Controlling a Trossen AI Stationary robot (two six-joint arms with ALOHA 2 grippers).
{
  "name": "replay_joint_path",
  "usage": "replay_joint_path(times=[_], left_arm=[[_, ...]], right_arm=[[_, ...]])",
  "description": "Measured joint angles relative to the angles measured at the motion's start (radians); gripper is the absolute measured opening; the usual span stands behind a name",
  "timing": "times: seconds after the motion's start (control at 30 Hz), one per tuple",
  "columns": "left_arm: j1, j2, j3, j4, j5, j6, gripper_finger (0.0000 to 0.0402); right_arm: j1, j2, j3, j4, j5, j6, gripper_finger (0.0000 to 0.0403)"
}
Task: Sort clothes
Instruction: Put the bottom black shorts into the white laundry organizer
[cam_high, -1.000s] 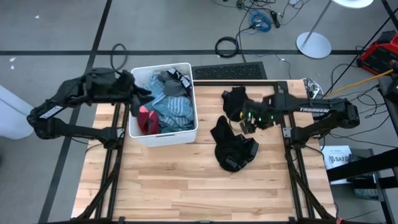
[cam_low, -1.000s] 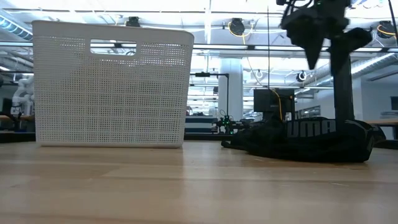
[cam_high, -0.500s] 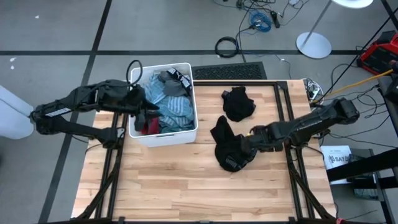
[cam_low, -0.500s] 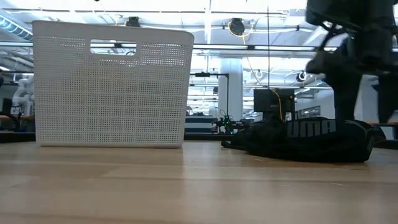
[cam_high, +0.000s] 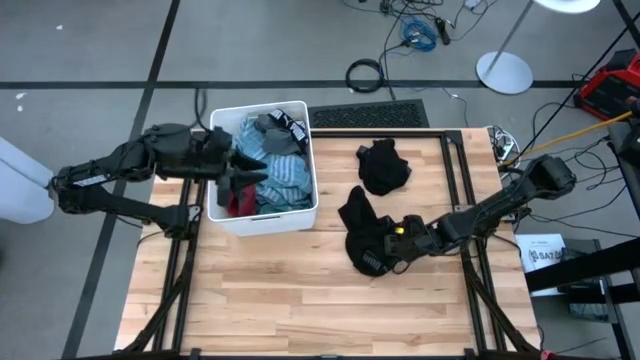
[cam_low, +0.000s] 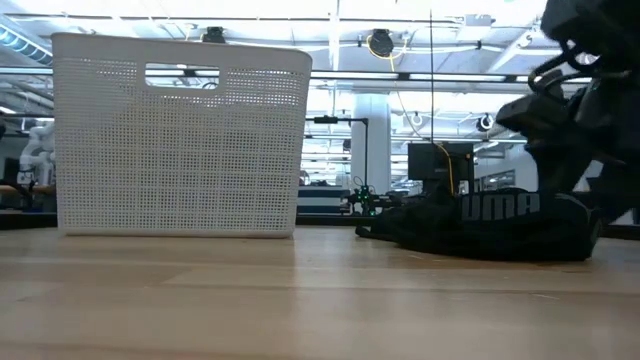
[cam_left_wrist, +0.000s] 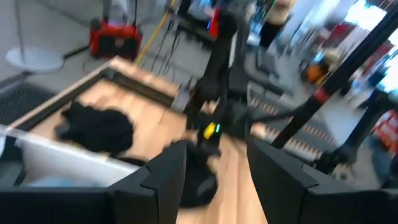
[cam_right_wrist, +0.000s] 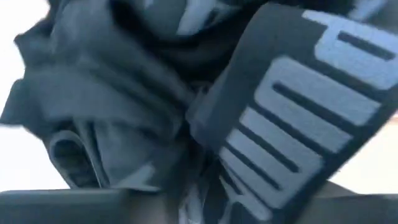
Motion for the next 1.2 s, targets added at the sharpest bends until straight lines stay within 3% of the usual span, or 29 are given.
replay_joint_path(times=[0.1,0.17,0.33,0.53,0.67,0.83,1.03,1.2], left_arm=[[-0.006,0.0,0.0,0.072,0.0,-0.023,0.018],[-0.007,0.007,0.0,0.114,0.002,-0.048,0.018],[-0.043,0.048,0.0,0.254,0.069,-0.122,0.018],[-0.118,0.133,0.0,0.47,0.19,-0.138,0.018],[-0.16,0.184,0.0,0.618,0.23,-0.132,0.018],[-0.189,0.258,0.0,0.664,0.23,-0.139,0.018],[-0.222,0.365,-0.001,0.785,0.239,-0.164,0.018],[-0.236,0.415,-0.001,0.996,0.245,-0.163,0.018]], right_arm=[[0.025,0.0,0.018,-0.006,-0.003,-0.084,0.0056],[0.039,-0.001,0.046,-0.005,-0.004,-0.144,0.0016],[0.041,-0.017,0.196,-0.128,-0.049,-0.312,0.0004],[0.04,-0.065,0.523,-0.352,-0.048,-0.626,0.0001],[0.04,-0.091,0.744,-0.371,0.021,-0.88,0.0001],[0.039,-0.098,0.967,-0.356,0.046,-1.133,0.0001],[0.039,-0.098,1.082,-0.334,0.046,-1.296,0.0],[0.023,-0.086,1.087,-0.351,0.117,-1.264,0.0]])
